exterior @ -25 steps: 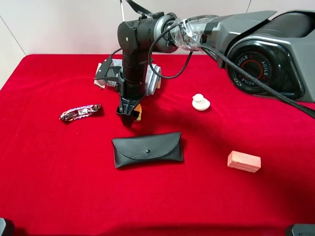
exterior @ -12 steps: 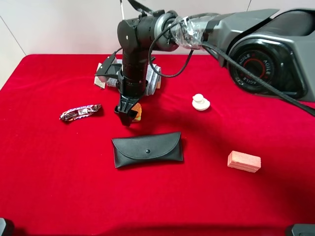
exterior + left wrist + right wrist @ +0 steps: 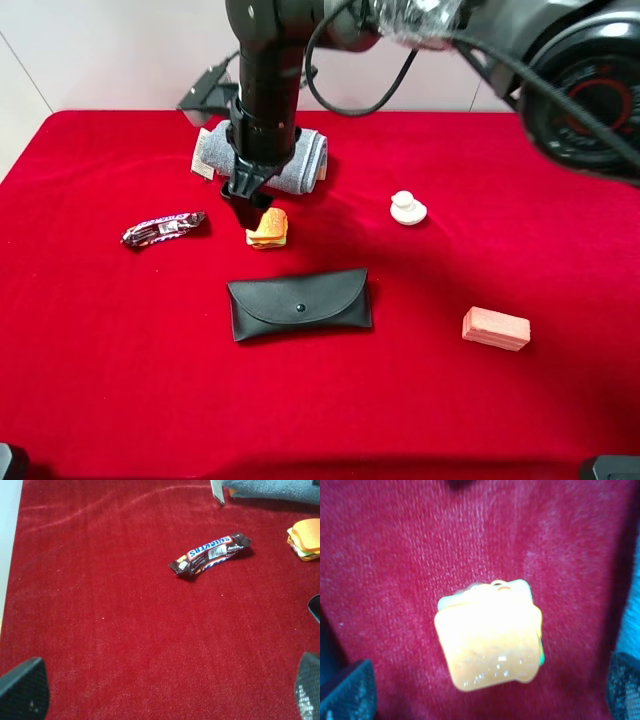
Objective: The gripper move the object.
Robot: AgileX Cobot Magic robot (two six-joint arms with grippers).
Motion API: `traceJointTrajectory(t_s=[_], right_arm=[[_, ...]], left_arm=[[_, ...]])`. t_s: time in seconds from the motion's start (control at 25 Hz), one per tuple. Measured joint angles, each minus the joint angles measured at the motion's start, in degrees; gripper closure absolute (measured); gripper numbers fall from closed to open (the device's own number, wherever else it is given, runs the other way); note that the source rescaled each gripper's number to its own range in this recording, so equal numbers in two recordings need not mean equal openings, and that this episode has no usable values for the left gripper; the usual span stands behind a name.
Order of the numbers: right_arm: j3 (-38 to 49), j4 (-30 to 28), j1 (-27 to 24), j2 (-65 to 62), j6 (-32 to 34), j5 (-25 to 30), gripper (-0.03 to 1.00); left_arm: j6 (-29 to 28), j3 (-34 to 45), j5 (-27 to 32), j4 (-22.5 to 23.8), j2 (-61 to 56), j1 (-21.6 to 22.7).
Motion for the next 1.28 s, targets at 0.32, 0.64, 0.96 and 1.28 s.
traceJointTrajectory(t_s=[0.32,0.64,0.96,1.28], right_arm=[[0.0,-4.3,2.1,-5.0,4.8,5.0,-0.03],[3.8,-6.6,4.2,-11.4,7.6,5.1,-0.03],[18.9,-7.4,4.7,-22.4,8.9,5.2,-0.03],[33.0,-6.4,4.7,-35.1,15.4,5.2,-0.03]], left_arm=[[0.0,0.0,0.0,0.0,0.0,0.0],[0.0,0.0,0.0,0.0,0.0,0.0],[0.0,0.0,0.0,0.0,0.0,0.0],[0.0,0.0,0.0,0.0,0.0,0.0]])
